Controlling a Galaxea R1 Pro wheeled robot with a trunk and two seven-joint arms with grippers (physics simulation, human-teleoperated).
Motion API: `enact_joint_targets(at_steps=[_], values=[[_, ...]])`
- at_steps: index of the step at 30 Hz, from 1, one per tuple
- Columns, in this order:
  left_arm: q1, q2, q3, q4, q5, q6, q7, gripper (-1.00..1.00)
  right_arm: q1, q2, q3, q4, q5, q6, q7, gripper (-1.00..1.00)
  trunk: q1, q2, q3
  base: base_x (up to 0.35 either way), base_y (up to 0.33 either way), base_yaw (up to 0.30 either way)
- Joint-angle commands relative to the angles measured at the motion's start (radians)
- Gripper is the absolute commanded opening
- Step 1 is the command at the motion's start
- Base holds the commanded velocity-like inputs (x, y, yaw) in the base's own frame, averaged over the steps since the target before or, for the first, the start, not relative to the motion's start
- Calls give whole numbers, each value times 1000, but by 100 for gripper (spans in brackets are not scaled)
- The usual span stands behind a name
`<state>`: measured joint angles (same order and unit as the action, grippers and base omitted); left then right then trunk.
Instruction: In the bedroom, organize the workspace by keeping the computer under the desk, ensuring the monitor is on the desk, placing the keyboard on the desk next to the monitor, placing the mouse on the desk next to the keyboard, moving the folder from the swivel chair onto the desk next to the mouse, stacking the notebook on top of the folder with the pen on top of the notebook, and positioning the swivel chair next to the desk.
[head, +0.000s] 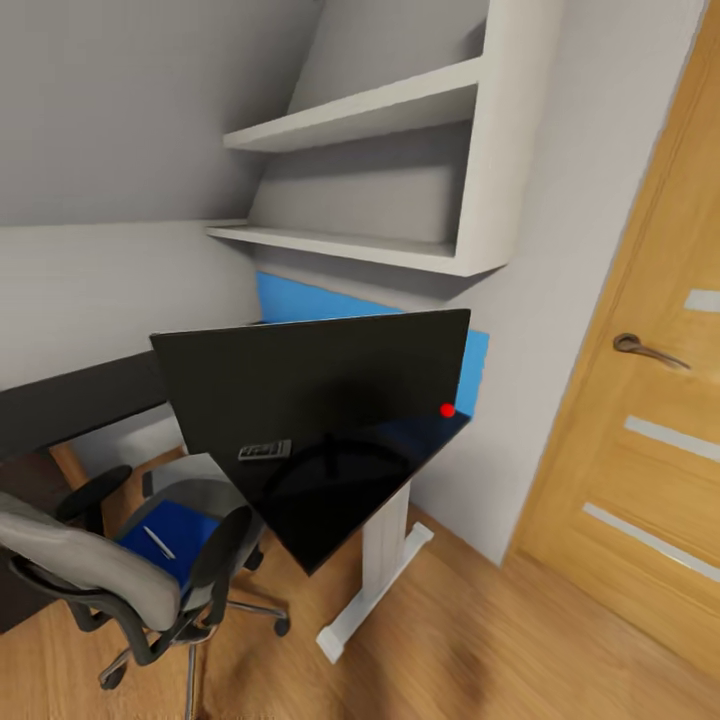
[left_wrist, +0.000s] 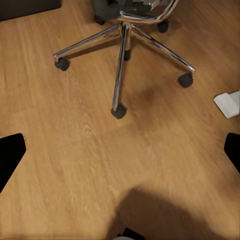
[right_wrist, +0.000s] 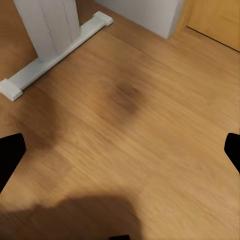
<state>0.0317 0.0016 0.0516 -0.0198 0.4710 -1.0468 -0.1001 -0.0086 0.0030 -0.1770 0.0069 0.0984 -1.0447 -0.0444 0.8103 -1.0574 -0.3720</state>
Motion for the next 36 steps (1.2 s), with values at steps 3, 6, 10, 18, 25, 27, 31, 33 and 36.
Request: enact_joint_targets(at_steps=[3, 6, 10, 18, 25, 27, 31, 33, 36], values=[[1, 0, 5, -2, 6, 0, -10, 100, -1, 0, -7, 1, 11, -3, -5, 100, 0, -1, 2, 0, 0, 222], [1, 0, 5, -2, 7, 0, -10, 100, -1, 0, -7, 1, 11, -3, -5, 100, 0, -1, 5, 0, 0, 216], [1, 0, 5, -2, 7, 0, -10, 100, -1, 0, -7, 1, 11, -3, -5, 100, 0, -1, 10, 0, 0, 212], [1, 0, 5, -2, 8, 0, -10, 100, -1, 0, -7, 1, 11, -3, -5, 100, 0, -1, 18, 0, 0, 215], [1, 0, 5, -2, 8, 0, -10, 100, -1, 0, -7, 1, 11, -3, -5, 100, 0, -1, 25, 0, 0, 237], [1, 0, 5, -2, 8, 0, -10, 100, -1, 0, -7, 1, 11, -3, -5, 100, 0, -1, 26, 0, 0, 253], [1, 0, 5, -2, 8, 0, -10, 100, -1, 0, -7, 1, 10, -3, -5, 100, 0, -1, 28, 0, 0, 260], [1, -1, 5, -2, 8, 0, -10, 100, -1, 0, -7, 1, 10, -3, -5, 100, 0, -1, 28, 0, 0, 186], [1, -1, 5, -2, 8, 0, -10, 100, -1, 0, -7, 1, 10, -3, -5, 100, 0, -1, 29, 0, 0, 95]])
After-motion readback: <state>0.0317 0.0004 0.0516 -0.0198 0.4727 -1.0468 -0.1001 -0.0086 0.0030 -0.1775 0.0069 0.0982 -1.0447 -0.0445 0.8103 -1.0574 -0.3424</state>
